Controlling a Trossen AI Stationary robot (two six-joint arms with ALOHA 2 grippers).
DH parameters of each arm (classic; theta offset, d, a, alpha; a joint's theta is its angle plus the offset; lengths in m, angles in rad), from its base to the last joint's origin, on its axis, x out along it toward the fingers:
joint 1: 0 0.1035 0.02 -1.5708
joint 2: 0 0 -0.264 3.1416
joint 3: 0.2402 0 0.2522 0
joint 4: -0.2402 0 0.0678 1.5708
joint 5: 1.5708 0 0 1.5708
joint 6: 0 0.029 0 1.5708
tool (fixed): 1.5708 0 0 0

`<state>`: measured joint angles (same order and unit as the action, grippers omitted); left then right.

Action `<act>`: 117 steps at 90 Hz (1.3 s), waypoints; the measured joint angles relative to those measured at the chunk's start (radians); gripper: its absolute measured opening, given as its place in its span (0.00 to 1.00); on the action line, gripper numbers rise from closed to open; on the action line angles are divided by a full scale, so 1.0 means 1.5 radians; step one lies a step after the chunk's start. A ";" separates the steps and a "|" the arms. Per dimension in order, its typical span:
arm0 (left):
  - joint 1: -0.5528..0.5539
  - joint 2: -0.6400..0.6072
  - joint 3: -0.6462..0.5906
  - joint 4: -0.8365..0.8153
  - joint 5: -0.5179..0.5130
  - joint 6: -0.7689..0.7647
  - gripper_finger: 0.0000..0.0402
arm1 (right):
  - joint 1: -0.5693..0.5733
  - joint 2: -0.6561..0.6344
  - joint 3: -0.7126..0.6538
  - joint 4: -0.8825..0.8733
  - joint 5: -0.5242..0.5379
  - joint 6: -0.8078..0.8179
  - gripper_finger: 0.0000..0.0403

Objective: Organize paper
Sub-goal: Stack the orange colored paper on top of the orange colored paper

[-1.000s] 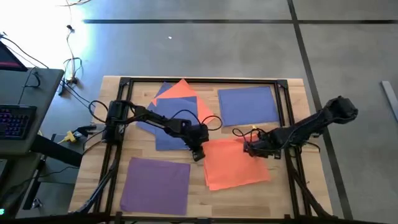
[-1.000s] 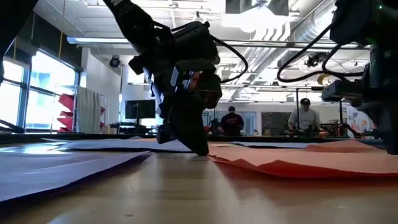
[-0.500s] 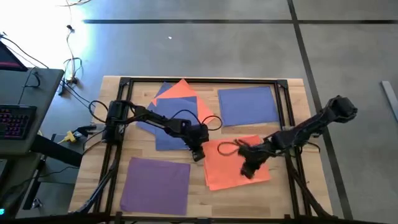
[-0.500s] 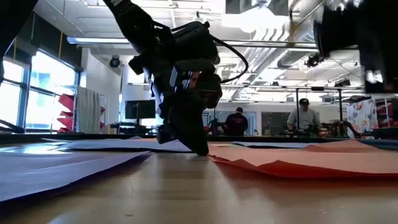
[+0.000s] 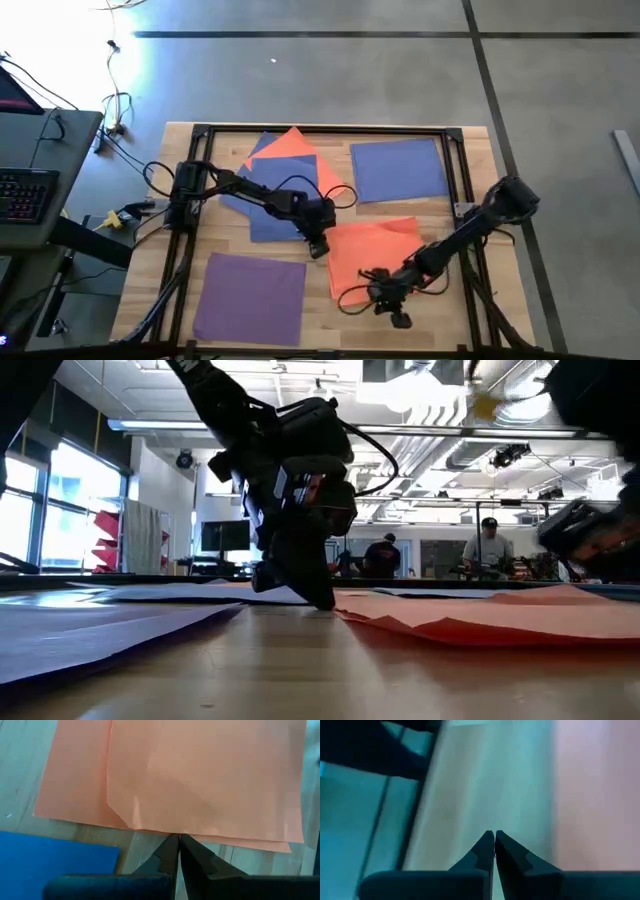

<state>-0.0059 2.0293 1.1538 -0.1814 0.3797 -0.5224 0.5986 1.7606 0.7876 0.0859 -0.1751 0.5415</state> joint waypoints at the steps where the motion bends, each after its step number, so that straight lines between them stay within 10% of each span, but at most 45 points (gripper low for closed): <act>1: 0.000 0.000 0.000 0.000 0.000 0.000 0.00 | -0.002 0.003 0.002 0.000 0.001 0.000 0.00; 55: 0.000 0.000 0.000 -0.004 0.017 0.002 0.00 | -0.075 0.000 0.012 0.024 -0.009 -0.021 0.00; 74: 0.000 0.000 0.000 -0.006 0.020 0.002 0.00 | -0.070 -0.115 0.012 -0.105 -0.004 0.228 0.00; 95: -0.001 0.000 -0.001 -0.006 0.019 0.007 0.00 | -0.029 -0.217 0.011 -0.536 -0.025 0.652 0.00; 117: -0.002 -0.001 -0.001 -0.006 0.007 0.007 0.00 | 0.031 -0.223 -0.016 -0.680 -0.088 0.816 0.00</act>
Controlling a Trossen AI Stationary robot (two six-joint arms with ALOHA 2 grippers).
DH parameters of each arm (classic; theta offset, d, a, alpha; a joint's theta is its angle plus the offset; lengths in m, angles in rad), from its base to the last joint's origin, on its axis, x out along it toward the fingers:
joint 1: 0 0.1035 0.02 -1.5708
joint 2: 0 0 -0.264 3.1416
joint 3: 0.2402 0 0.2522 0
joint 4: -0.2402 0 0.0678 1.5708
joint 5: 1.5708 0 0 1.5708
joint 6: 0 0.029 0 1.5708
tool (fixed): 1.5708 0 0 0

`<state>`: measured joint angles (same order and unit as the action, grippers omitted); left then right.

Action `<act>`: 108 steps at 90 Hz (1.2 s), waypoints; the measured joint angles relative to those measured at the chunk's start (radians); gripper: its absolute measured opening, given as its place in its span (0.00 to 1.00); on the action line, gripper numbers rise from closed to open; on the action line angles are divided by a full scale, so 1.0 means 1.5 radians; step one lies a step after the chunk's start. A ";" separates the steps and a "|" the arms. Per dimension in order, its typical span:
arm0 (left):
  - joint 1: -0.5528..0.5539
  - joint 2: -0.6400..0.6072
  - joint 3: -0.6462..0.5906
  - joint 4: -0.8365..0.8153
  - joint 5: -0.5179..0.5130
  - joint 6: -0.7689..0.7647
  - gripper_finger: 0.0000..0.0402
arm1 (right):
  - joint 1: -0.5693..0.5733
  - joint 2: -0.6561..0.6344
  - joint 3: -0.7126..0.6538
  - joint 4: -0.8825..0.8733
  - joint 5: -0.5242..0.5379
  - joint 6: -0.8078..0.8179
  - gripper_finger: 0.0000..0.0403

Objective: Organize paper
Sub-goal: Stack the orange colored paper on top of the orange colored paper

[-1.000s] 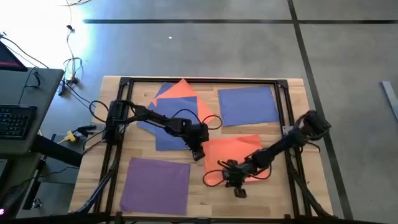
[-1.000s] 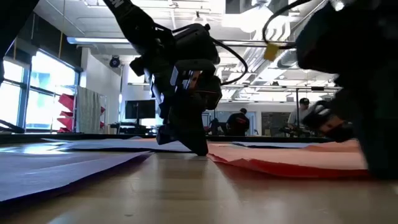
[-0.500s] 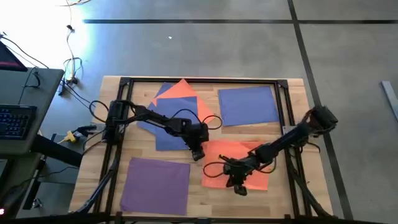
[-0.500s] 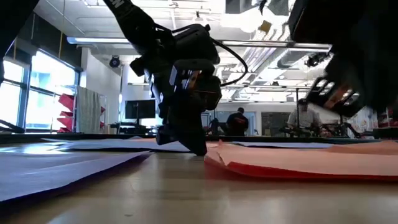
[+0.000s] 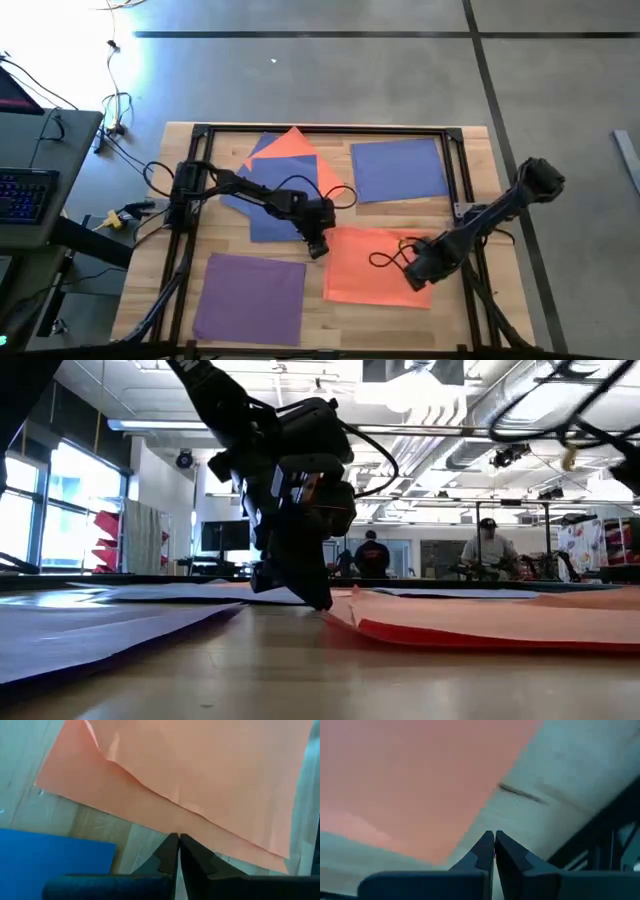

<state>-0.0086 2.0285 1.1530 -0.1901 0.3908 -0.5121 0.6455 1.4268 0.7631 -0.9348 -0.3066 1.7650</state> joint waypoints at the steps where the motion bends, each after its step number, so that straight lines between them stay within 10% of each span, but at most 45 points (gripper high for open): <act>1: 0.000 0.000 0.000 0.000 0.000 0.000 0.00 | 0.002 0.000 -0.004 0.003 0.000 0.006 0.00; 108: 0.001 0.000 0.000 0.005 -0.010 -0.007 0.00 | 0.011 0.000 -0.099 0.188 0.059 0.111 0.00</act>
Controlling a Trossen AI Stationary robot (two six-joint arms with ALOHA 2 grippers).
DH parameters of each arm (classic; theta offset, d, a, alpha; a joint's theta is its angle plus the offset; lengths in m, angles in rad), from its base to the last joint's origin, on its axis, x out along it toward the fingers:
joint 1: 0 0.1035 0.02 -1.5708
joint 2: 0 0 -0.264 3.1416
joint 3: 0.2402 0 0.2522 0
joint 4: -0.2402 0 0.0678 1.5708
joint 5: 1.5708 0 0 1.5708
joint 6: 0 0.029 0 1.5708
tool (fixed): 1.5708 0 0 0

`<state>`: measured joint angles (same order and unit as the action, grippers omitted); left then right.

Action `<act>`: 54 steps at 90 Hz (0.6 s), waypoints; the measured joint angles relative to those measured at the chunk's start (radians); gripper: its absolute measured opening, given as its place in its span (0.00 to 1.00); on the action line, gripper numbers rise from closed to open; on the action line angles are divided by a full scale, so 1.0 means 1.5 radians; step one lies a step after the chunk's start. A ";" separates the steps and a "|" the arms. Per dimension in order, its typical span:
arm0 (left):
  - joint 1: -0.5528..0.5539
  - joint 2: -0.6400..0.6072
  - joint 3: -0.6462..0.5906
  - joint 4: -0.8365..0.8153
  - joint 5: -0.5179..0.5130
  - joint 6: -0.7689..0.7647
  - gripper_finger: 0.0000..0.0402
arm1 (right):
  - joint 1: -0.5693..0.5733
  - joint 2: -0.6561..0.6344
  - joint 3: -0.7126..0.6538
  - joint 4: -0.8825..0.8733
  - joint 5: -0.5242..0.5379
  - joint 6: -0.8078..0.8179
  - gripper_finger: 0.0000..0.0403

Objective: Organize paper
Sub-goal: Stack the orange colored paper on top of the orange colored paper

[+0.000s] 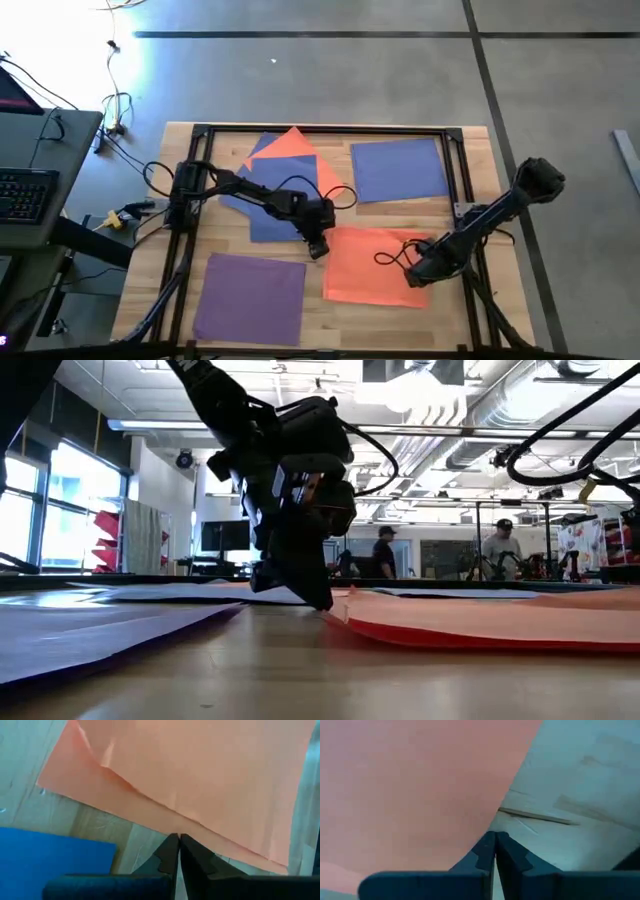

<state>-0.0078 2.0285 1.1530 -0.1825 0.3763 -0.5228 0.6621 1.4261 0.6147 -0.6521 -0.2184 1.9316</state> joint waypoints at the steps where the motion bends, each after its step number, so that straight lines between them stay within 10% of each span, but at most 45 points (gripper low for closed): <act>1: 0.000 0.000 0.000 0.000 0.000 0.000 0.00 | 0.000 0.000 0.002 0.000 0.003 -0.001 0.00; 54: 0.001 -0.006 0.000 -0.007 0.007 0.007 0.00 | -0.001 0.000 0.013 -0.047 0.023 -0.040 0.00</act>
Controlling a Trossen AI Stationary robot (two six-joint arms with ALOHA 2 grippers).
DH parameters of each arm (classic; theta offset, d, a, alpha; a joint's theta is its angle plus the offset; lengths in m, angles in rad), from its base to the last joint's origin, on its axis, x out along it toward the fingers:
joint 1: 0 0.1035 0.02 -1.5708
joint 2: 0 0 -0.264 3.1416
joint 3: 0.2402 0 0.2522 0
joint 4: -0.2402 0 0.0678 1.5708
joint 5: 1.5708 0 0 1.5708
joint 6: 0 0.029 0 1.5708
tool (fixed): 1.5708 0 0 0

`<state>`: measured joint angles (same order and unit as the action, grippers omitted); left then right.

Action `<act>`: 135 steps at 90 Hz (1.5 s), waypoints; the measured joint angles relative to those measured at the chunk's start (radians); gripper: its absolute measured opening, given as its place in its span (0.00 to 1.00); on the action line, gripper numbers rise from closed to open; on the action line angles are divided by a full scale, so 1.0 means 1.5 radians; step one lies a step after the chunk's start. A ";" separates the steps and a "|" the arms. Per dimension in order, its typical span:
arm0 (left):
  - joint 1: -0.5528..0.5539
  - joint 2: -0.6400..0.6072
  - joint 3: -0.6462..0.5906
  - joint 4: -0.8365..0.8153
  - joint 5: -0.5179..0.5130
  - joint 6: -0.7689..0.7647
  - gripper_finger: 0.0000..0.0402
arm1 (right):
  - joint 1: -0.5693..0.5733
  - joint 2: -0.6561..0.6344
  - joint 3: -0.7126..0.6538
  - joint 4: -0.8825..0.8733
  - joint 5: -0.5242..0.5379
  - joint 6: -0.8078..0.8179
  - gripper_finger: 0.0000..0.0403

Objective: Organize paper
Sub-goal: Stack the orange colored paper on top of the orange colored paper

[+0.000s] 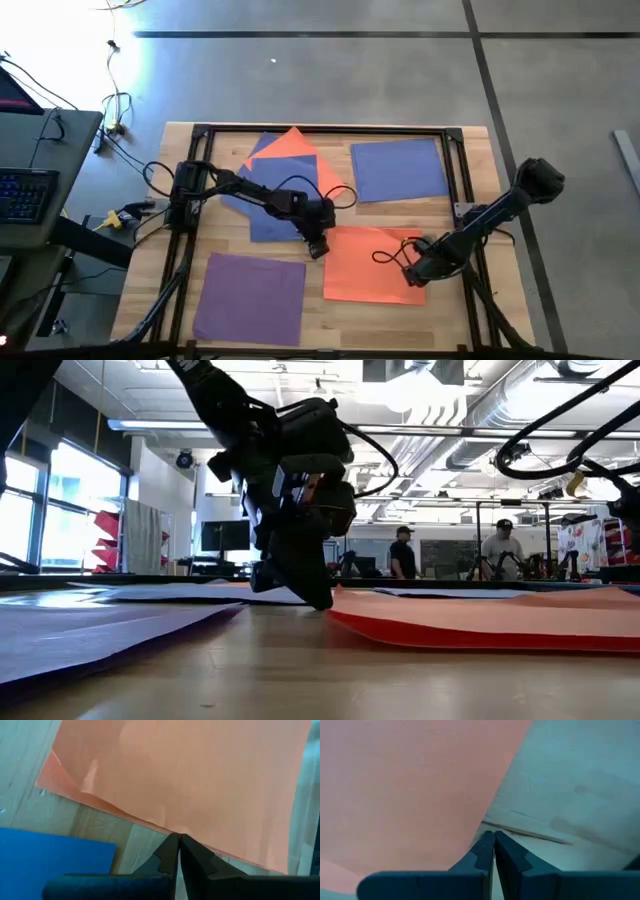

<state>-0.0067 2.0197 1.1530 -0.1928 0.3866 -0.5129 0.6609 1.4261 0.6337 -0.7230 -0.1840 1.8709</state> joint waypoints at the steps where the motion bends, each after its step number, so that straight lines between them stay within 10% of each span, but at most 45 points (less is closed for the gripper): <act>1: 0.000 -0.002 0.000 -0.003 -0.001 0.001 0.00 | 0.000 0.000 0.001 -0.002 -0.001 -0.001 0.00; 33: 0.014 -0.094 -0.002 -0.058 -0.064 0.012 0.00 | -0.019 0.000 0.156 -0.183 0.085 -0.156 0.00; 53: 0.023 -0.181 -0.002 -0.124 -0.070 0.012 0.00 | -0.091 0.015 0.140 0.184 0.260 -0.387 0.00; 82: 0.027 -0.320 -0.001 -0.354 -0.200 0.036 0.00 | -0.183 0.145 0.058 0.435 0.225 -0.634 0.00; 135: 0.027 -0.398 -0.001 -0.492 -0.281 0.035 0.00 | -0.005 0.148 0.062 0.334 0.180 -0.510 0.00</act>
<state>0.0341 1.4223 1.1522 -0.9312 -0.0349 -0.4599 0.6536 1.6477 0.7261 -0.2217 0.0863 1.1062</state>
